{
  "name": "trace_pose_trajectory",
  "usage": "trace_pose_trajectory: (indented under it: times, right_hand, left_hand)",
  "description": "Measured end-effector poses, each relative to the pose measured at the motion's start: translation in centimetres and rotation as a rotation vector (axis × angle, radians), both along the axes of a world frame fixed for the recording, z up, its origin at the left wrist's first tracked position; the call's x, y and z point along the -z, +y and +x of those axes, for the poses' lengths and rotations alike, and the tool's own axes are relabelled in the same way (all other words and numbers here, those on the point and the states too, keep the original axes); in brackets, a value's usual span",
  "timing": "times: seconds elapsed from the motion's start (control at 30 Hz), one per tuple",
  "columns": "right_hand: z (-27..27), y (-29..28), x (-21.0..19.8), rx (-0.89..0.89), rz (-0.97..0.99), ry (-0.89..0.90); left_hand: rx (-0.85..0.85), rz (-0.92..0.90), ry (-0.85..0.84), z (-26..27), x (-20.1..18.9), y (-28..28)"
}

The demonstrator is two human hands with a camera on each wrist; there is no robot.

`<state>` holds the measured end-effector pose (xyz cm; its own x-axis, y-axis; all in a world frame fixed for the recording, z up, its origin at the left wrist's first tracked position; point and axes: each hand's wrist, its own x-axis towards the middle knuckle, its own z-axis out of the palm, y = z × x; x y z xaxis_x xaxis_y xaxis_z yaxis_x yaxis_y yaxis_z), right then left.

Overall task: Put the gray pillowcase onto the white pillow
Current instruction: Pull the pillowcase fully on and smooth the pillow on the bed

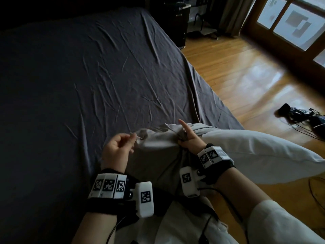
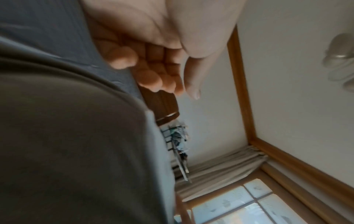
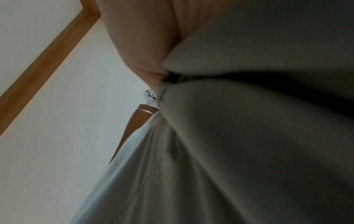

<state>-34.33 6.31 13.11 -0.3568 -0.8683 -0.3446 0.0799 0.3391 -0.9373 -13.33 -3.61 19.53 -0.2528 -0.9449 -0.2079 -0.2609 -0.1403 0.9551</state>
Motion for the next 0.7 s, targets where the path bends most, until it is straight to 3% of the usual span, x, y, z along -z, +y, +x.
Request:
trace_pose_trajectory:
  times: [0.17,0.3,0.43,0.7]
  right_hand:
    - [0.0,-0.5,-0.4,0.001,0.008,0.046]
    - [0.3,-0.9,-1.7,0.084,0.015,0.023]
    - [0.2,-1.3,-3.3,0.133,0.016,-0.008]
    - [0.0,-0.6,-3.9,0.389,-0.071,-0.145]
  left_hand:
    - [0.029,0.168,-0.264,1.7,3.0,2.1]
    - [-0.021,0.082,-0.363,0.4,3.8,0.9]
    - [0.057,-0.05,-0.51,-1.5,2.8,-0.8]
    - [0.122,-0.125,-0.44,-1.4,0.8,-0.6]
